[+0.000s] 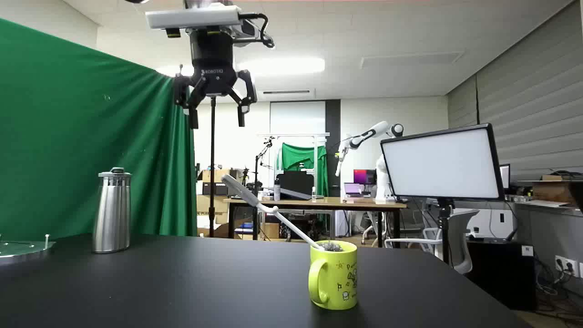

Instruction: Push the knob on top of the silver jar down

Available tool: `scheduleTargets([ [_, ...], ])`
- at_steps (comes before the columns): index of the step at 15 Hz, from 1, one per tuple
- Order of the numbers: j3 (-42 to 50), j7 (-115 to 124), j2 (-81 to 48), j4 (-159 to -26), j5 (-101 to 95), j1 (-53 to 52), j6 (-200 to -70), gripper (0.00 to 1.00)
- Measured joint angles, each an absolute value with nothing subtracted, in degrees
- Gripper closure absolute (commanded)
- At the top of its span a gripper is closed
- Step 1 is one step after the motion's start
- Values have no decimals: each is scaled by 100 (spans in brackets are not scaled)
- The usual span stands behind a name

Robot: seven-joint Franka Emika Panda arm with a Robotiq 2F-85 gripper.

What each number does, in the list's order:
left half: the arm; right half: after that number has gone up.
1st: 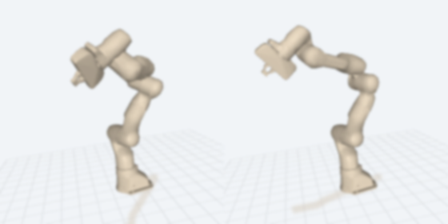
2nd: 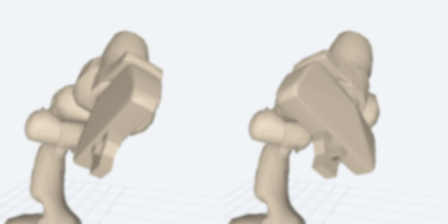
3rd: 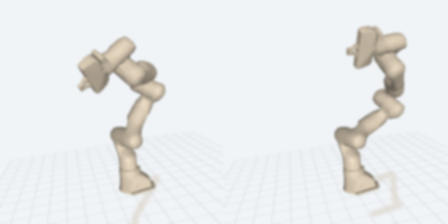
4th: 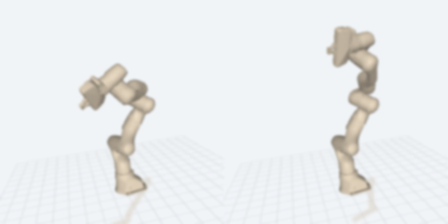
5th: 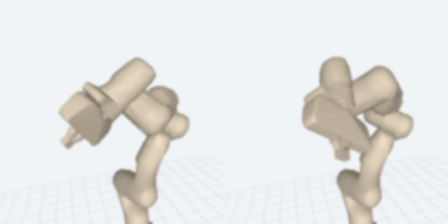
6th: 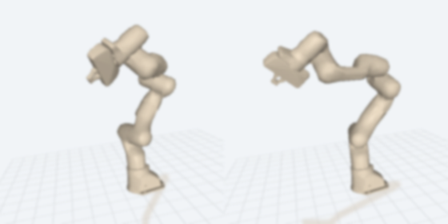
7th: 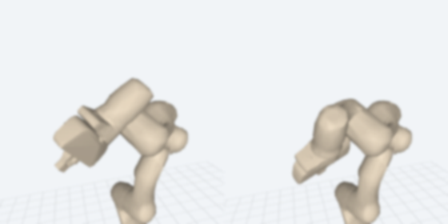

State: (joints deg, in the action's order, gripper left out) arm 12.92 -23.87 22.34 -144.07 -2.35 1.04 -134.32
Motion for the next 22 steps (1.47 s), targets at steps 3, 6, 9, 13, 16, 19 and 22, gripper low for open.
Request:
scheduleTargets([
  [3, 1292, -2387, 2234, -14407, -235, 104, -13432, 0],
  [6, 1292, -2387, 2234, -14407, -235, 104, -13432, 0],
  [9, 1292, -2387, 2234, -14407, -235, 104, -13432, 0],
  [13, 1197, -2399, 2201, -14363, -210, 77, -13434, 0],
  [16, 892, -2389, 1986, -14062, -206, -83, -13431, 26],
  [19, 495, -2379, 1586, -13490, -215, -302, -13432, 47],
  [22, 150, -2384, 1003, -12694, -201, -514, -13245, 67],
])
